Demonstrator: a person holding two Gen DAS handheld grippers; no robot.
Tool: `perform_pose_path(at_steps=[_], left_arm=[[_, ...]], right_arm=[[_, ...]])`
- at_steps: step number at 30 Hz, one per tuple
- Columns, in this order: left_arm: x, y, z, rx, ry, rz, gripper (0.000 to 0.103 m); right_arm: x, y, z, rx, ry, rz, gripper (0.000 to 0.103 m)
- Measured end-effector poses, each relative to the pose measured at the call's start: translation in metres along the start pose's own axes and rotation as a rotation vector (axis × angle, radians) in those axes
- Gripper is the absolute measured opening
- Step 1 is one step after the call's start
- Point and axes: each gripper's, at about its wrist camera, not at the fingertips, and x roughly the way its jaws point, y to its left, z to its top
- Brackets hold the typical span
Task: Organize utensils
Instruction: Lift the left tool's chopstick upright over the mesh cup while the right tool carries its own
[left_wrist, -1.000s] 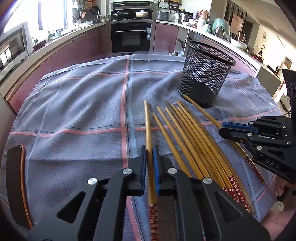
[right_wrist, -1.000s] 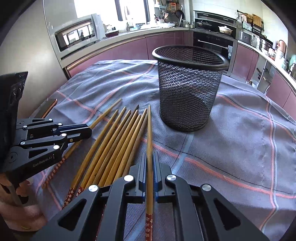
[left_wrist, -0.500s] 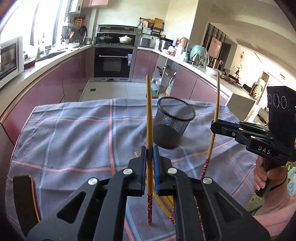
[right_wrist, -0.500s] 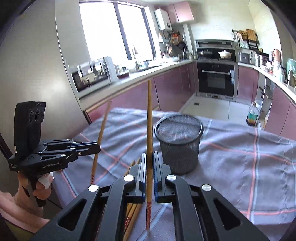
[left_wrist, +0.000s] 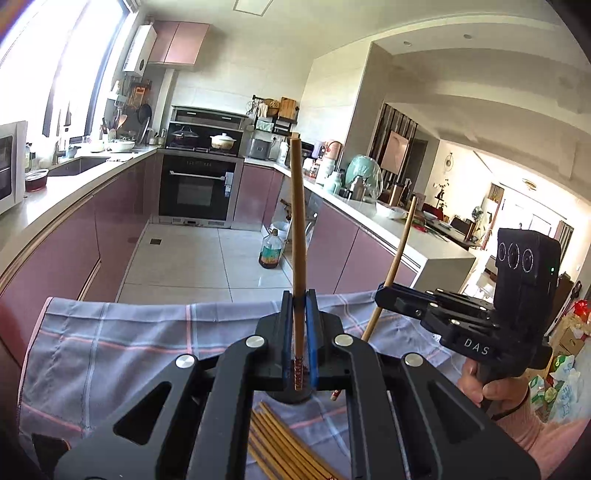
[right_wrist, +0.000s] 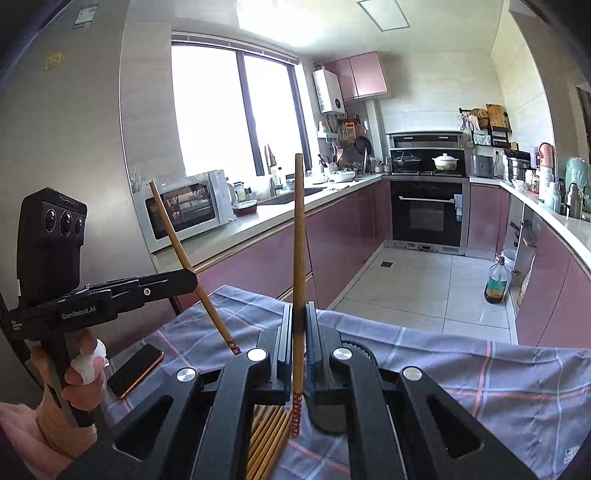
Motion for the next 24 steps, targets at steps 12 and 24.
perform_pose_path(at_steps=[12,24], left_arm=[[0.052,-0.028,0.03,0.053,0.112,0.009,0.008],[0.139,-0.013,-0.015,0.082,0.301,0.037,0.008]], right_arm=[[0.032,-0.027,0.02,0.01,-0.005,-0.051,0.005],[0.086,-0.038,-0.015,0.036,0.228,-0.061,0.005]])
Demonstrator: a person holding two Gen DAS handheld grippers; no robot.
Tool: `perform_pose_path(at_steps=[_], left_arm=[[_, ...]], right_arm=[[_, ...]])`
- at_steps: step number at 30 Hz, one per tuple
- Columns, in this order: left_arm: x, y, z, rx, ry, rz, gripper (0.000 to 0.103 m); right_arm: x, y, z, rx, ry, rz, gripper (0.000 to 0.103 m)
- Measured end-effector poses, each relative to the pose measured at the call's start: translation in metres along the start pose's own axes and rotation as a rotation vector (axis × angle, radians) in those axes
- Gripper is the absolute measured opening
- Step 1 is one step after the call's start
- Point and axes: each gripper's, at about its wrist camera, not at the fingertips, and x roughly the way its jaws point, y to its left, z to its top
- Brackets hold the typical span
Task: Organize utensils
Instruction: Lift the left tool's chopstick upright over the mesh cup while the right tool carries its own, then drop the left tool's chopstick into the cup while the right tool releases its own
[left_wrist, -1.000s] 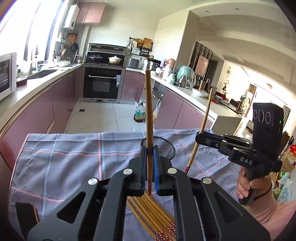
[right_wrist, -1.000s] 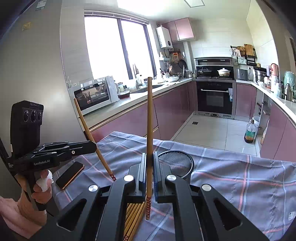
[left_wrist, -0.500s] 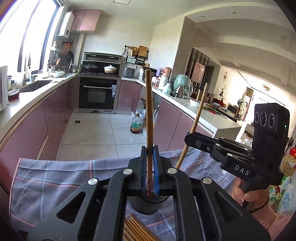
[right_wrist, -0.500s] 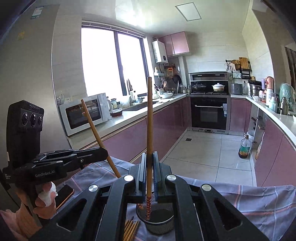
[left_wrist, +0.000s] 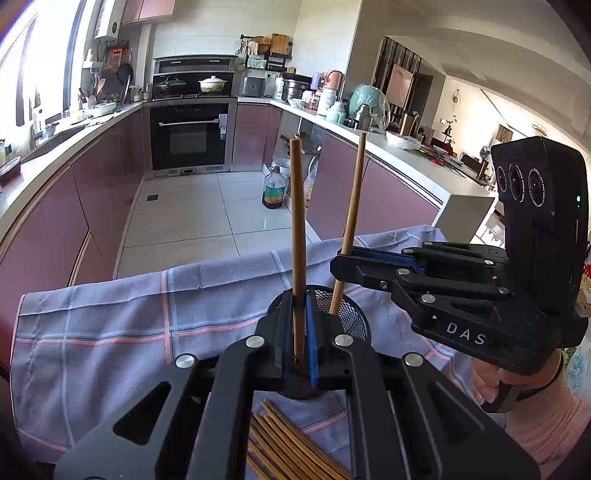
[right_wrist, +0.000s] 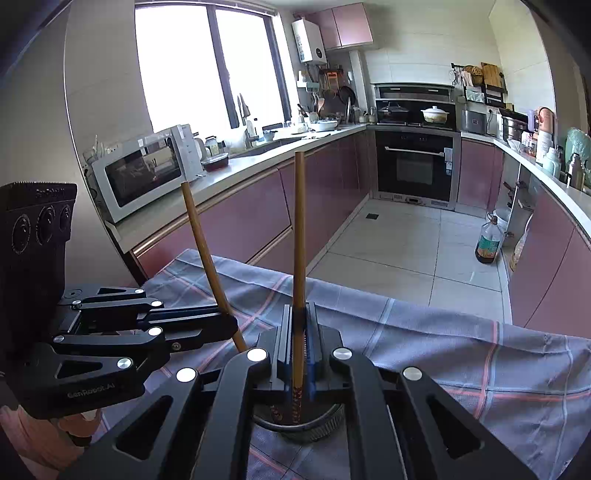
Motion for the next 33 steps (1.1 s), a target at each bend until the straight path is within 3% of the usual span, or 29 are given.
perform_pose_path(at_steps=[4,13,19,21,27,33], left_arm=[[0.023,0.013,-0.003,-0.013,0.023,0.007,0.008],[0.03,0.035,-0.009,-0.064,0.025,0.015,0.008],[0.021,0.038,-0.022,-0.064,-0.017,0.066,0.017],[0.013,0.039,-0.027,-0.073,-0.037,0.088,0.028],[-0.017,0.04,-0.051,-0.06,-0.089,0.186,0.044],[-0.028,0.039,-0.099,-0.033,-0.023,0.248,0.051]], right_arm=[[0.013,0.0,0.002,-0.001,0.041,-0.017,0.006],[0.026,-0.004,0.003,0.041,0.063,-0.029,0.009],[0.018,-0.003,0.001,0.056,0.032,-0.024,0.015],[0.013,-0.003,0.0,0.055,0.016,-0.021,0.019],[-0.022,0.01,-0.013,0.028,-0.053,0.036,0.031],[-0.039,0.046,-0.052,-0.066,0.006,0.103,0.036]])
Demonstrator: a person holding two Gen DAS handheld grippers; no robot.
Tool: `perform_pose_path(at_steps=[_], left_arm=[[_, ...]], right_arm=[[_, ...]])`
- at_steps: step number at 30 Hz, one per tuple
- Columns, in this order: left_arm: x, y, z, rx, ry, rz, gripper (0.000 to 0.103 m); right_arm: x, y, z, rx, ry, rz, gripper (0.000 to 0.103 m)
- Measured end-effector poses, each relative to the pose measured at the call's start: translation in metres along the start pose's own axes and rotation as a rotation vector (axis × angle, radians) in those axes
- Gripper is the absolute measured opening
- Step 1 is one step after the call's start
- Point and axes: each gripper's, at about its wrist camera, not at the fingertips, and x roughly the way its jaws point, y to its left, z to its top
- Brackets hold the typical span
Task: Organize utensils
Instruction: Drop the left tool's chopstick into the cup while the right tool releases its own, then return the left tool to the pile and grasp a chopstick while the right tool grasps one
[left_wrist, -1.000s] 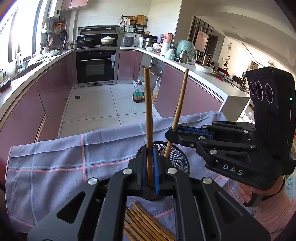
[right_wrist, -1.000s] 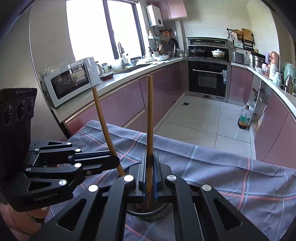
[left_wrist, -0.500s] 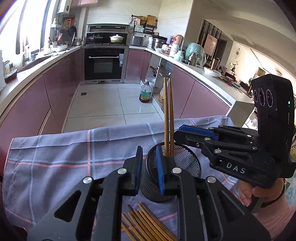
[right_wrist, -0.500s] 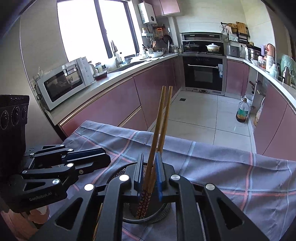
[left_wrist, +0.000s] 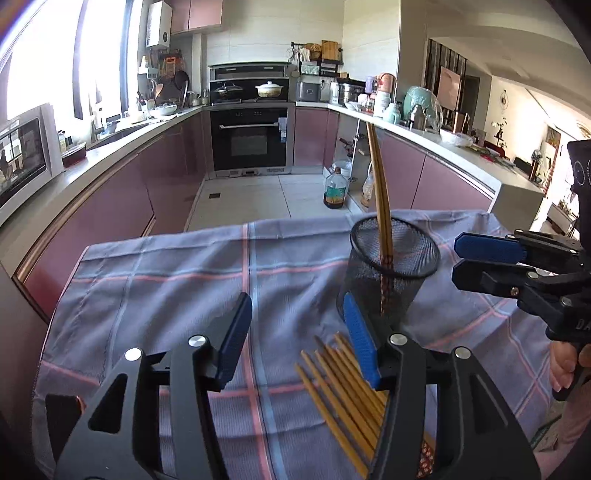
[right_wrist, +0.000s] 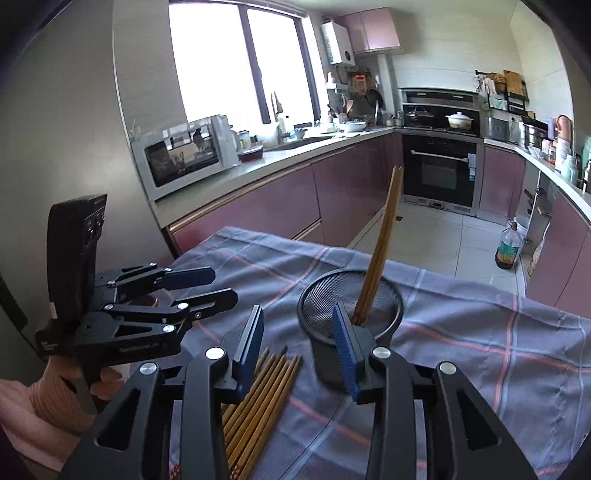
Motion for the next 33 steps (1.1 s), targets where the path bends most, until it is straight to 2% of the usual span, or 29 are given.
perform_pose_path(at_steps=[5,11,19,33], left_arm=[[0.009,0.002,-0.043,0.004,0.092,0.004,0.051],[0.02,-0.001,-0.077,-0.003,0.151,0.004,0.051],[0.025,-0.003,-0.096,-0.015,0.197,-0.019,0.051],[0.03,-0.008,-0.102,-0.002,0.23,-0.029,0.046]], right_arm=[[0.025,0.014,-0.037,-0.008,0.138,0.006,0.036],[0.05,0.013,-0.065,0.041,0.239,-0.012,0.036],[0.055,0.017,-0.085,0.042,0.276,-0.038,0.035],[0.064,0.022,-0.082,0.017,0.282,-0.076,0.03]])
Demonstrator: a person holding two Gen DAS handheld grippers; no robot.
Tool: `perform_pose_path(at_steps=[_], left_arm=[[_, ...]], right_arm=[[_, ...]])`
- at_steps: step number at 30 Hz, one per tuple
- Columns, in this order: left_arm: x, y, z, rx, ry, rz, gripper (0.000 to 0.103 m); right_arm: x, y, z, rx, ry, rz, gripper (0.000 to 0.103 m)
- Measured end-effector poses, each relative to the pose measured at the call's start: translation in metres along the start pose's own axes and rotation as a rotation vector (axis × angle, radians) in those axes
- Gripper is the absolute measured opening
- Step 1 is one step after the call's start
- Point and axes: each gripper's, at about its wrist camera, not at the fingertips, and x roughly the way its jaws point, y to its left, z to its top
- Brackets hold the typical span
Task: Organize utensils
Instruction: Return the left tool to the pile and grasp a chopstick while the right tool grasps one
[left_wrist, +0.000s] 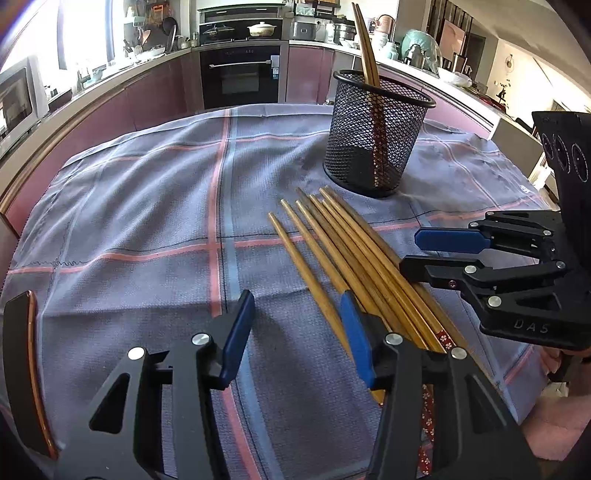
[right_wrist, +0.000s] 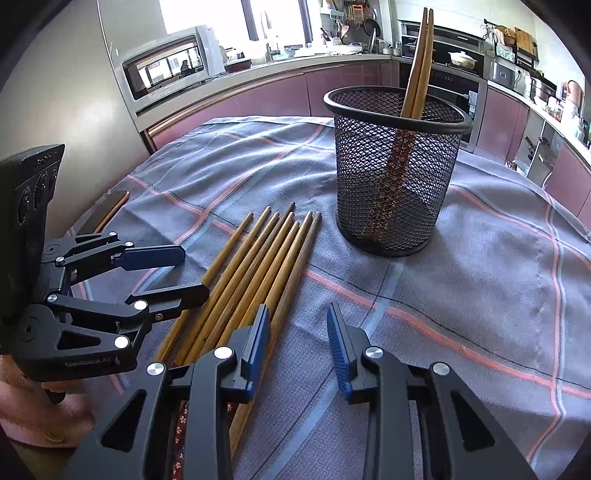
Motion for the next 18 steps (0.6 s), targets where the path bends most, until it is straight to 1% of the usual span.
perform_pose_path(at_steps=[2,4,6,8,11,14,18], left_arm=[[0.0,0.0,0.0,0.008,0.004,0.0,0.042],[0.001,0.001,0.0,0.013,0.009,-0.001,0.037],[0.0,0.003,0.001,0.012,0.015,-0.011,0.032],[0.0,0.006,0.001,0.006,0.02,-0.02,0.03],[0.002,0.008,0.002,0.0,0.03,-0.032,0.03],[0.004,0.004,0.003,0.017,0.029,-0.015,0.031],[0.006,0.005,0.005,-0.003,0.029,-0.017,0.03]], right_arm=[[0.0,0.001,0.0,-0.01,0.003,-0.006,0.03],[0.0,0.002,0.001,-0.019,0.008,-0.008,0.026],[0.001,0.006,0.002,-0.034,0.012,-0.014,0.025],[0.001,0.008,0.003,-0.047,0.016,-0.023,0.024],[0.006,0.01,0.006,-0.046,0.031,-0.026,0.022],[0.013,0.018,0.008,-0.08,0.034,-0.062,0.019],[0.016,0.015,0.01,-0.057,0.027,-0.042,0.011]])
